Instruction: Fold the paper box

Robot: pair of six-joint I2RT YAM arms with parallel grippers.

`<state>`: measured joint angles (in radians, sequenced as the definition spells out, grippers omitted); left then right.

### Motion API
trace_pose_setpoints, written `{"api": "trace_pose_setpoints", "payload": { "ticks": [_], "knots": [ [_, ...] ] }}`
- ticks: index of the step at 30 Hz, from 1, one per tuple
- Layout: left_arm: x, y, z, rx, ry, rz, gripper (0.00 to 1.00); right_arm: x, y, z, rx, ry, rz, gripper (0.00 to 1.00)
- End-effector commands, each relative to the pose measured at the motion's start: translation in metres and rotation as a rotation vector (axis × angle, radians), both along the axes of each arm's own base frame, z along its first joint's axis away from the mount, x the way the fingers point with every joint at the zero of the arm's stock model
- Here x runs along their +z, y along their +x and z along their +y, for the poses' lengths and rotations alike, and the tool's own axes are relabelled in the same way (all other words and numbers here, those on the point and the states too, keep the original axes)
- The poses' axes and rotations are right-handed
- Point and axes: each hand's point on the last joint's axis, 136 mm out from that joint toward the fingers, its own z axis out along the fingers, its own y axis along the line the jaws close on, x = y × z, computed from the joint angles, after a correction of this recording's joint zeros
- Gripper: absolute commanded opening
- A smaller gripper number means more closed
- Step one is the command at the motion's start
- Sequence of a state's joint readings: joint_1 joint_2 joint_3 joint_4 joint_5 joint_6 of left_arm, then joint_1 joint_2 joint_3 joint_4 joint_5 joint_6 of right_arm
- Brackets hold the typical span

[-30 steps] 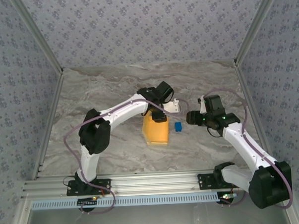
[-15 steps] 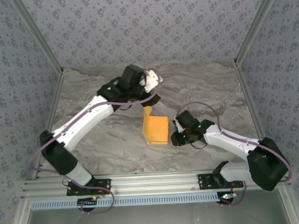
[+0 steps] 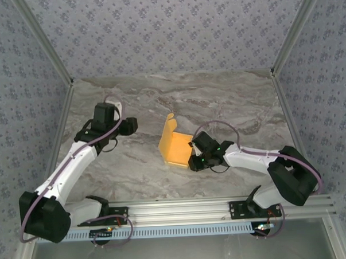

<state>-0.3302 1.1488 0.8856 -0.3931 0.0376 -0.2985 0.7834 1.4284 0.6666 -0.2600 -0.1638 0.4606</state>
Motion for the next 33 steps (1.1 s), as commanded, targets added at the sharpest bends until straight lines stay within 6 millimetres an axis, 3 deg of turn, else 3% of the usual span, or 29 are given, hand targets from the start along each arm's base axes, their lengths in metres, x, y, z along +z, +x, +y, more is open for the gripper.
{"api": "trace_pose_setpoints", "payload": {
  "ticks": [1, 10, 14, 17, 21, 26, 30, 33],
  "knots": [
    [-0.007, 0.000, 0.006, 0.087, -0.115, -0.013, 0.63, 0.010, 0.013, 0.027, -0.016, 0.068, -0.039, 0.24],
    [-0.051, -0.017, 0.046, 0.250, -0.101, 0.017, 0.63, 0.014, 0.028, 0.080, 0.028, 0.141, -0.065, 0.24],
    [-0.068, -0.025, 0.049, 0.272, -0.108, 0.038, 0.65, 0.011, 0.030, 0.101, 0.080, 0.169, -0.052, 0.24],
    [-0.082, -0.031, 0.046, 0.262, -0.126, 0.069, 0.65, 0.021, 0.032, 0.102, 0.105, 0.172, -0.075, 0.24],
    [-0.093, -0.036, 0.041, 0.241, -0.141, 0.095, 0.65, 0.035, 0.033, 0.077, 0.091, 0.105, -0.117, 0.29],
    [-0.089, -0.037, 0.031, 0.181, -0.168, 0.092, 0.65, 0.046, 0.036, 0.007, -0.033, -0.052, -0.147, 0.41],
    [-0.080, -0.043, 0.006, 0.047, -0.247, 0.099, 0.65, 0.050, 0.054, -0.050, -0.223, -0.153, -0.155, 0.53],
    [-0.072, -0.055, -0.011, -0.052, -0.309, 0.112, 0.65, 0.047, 0.061, -0.073, -0.290, -0.196, -0.141, 0.62]
  ]
}}
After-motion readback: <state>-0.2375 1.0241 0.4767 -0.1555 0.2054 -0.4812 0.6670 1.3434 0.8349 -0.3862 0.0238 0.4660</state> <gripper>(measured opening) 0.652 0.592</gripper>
